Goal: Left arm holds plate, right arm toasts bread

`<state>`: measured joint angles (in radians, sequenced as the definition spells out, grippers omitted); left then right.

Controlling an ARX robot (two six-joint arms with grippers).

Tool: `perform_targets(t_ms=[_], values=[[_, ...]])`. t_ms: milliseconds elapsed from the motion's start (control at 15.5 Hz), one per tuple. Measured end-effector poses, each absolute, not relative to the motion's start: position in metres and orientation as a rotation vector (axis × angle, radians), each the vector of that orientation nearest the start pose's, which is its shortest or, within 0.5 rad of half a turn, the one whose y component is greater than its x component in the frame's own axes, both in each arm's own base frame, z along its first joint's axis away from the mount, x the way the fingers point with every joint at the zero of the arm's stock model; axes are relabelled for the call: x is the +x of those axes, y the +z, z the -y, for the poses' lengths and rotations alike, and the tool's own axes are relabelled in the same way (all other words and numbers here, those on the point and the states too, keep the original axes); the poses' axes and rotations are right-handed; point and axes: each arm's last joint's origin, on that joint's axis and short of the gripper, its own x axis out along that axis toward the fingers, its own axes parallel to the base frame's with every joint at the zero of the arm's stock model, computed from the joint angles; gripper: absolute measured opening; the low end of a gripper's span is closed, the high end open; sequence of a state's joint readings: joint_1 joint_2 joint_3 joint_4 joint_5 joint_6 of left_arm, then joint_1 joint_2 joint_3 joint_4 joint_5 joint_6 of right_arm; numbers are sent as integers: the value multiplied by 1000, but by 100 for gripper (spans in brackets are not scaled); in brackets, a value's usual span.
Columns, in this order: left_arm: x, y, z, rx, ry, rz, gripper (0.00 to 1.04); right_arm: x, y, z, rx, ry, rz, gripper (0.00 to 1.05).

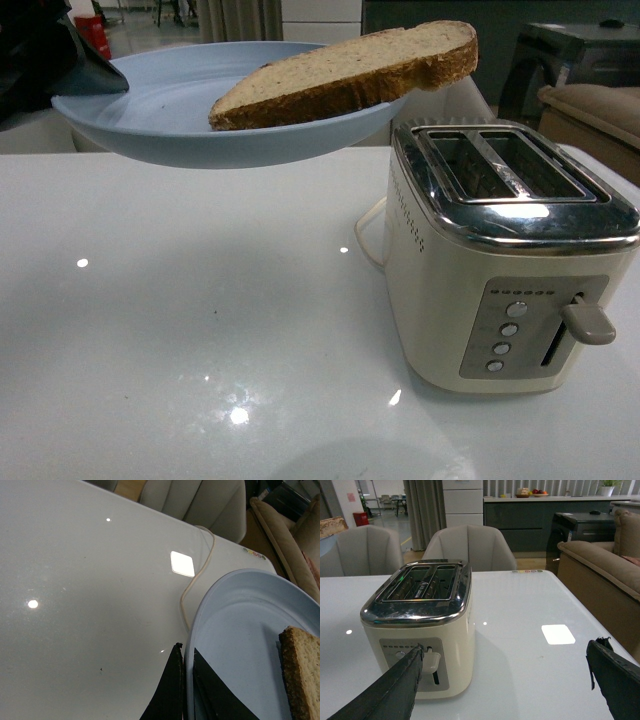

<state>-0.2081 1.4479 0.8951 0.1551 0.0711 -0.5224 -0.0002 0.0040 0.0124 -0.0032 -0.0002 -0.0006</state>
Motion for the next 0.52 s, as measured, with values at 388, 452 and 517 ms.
perform_targets(t_ms=[388,452,517], values=[[309,252,67,-484,-166,-456,3,126,241,7,37,-142,-150,98],[309,252,67,-484,-166,-457,3,138,258,5,37,-133,-127,98],[308,251,67,-483,-166,-457,3,152,273,1,35,-111,-116,98]])
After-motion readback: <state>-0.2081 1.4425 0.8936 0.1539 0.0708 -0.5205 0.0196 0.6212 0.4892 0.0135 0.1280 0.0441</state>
